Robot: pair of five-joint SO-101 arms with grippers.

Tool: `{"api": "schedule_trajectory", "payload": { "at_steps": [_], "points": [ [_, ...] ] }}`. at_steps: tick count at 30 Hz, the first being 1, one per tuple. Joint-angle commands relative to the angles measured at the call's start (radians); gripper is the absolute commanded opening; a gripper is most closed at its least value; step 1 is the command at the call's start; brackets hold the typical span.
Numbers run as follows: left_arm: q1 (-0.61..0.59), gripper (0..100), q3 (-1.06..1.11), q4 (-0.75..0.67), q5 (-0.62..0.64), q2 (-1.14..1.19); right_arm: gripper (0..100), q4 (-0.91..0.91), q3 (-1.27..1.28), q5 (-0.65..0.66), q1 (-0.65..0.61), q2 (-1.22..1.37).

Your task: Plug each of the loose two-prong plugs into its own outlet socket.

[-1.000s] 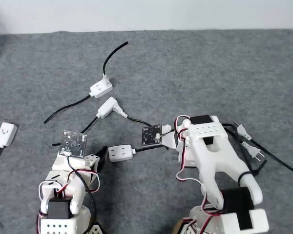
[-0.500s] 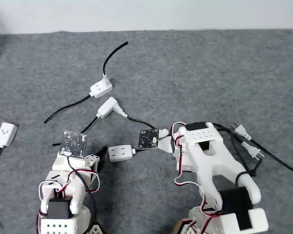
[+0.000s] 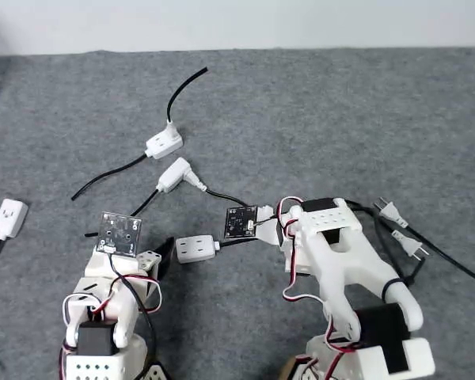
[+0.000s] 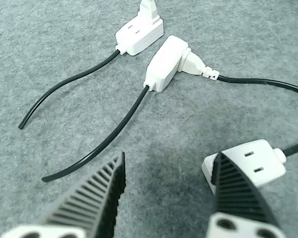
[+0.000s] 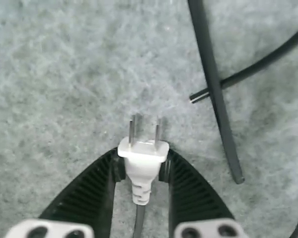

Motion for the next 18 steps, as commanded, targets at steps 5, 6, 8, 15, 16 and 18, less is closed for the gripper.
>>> {"api": "schedule_trajectory", "payload": {
  "at_steps": [5,6,8,15,16,18],
  "points": [
    [0.038,27,-0.008,-0.008,-0.002,-0.015,0.9,-0.035,0.006,-0.026,-0.024,-0.025],
    [0.074,27,-0.008,-0.006,0.0,-0.015,0.9,-0.015,-0.009,-0.06,-0.044,-0.045],
    [0.14,27,-0.008,-0.009,0.002,-0.015,0.9,0.056,-0.04,-0.118,-0.081,-0.101],
    [0.315,27,-0.008,-0.124,0.038,-0.015,0.9,0.239,-0.075,-0.265,-0.213,-0.447],
    [0.336,27,-0.008,-0.135,0.078,-0.015,0.9,0.26,-0.078,-0.282,-0.232,-0.492],
    [0.388,27,-0.008,-0.147,0.178,-0.015,0.9,0.302,-0.078,-0.304,-0.271,-0.568]
  ]
}}
